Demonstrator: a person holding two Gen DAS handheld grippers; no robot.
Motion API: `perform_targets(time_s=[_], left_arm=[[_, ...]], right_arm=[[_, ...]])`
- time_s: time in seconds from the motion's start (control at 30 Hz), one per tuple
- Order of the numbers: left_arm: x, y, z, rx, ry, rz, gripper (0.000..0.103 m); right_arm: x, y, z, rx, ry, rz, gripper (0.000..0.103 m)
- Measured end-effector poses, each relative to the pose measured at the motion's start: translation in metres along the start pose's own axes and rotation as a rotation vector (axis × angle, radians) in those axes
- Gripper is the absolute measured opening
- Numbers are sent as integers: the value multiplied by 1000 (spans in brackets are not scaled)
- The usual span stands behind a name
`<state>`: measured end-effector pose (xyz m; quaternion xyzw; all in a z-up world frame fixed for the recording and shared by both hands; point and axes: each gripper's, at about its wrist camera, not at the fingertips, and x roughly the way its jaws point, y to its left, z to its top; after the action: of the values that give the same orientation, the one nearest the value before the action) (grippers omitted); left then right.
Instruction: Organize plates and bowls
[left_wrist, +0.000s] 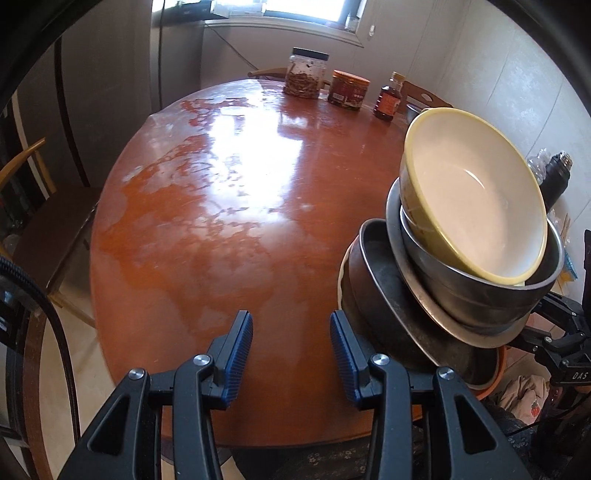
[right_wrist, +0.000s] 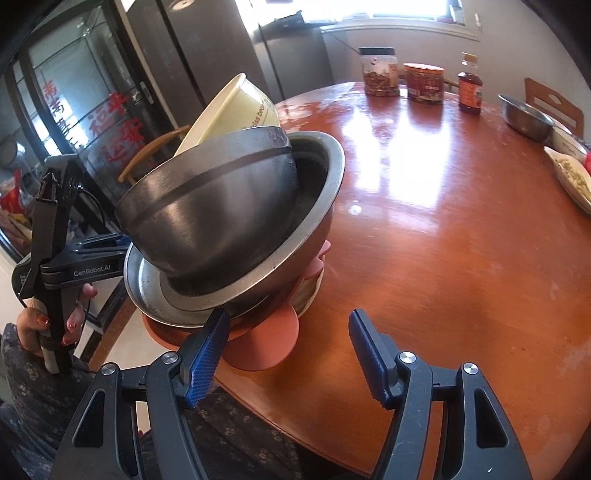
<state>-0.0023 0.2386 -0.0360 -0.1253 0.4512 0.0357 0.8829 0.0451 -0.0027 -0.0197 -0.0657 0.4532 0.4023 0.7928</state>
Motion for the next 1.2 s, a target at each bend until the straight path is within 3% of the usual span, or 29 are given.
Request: perform_targets(time_s=[0.53,1.2], left_arm=[[47,-83,35,87,33,-58,43],[88,-161,67,131,58,-69,43]], right_arm=[[-42,-87,-16,118,-34,-134,69],[-66,-174,-8,150,-22,-195,69]])
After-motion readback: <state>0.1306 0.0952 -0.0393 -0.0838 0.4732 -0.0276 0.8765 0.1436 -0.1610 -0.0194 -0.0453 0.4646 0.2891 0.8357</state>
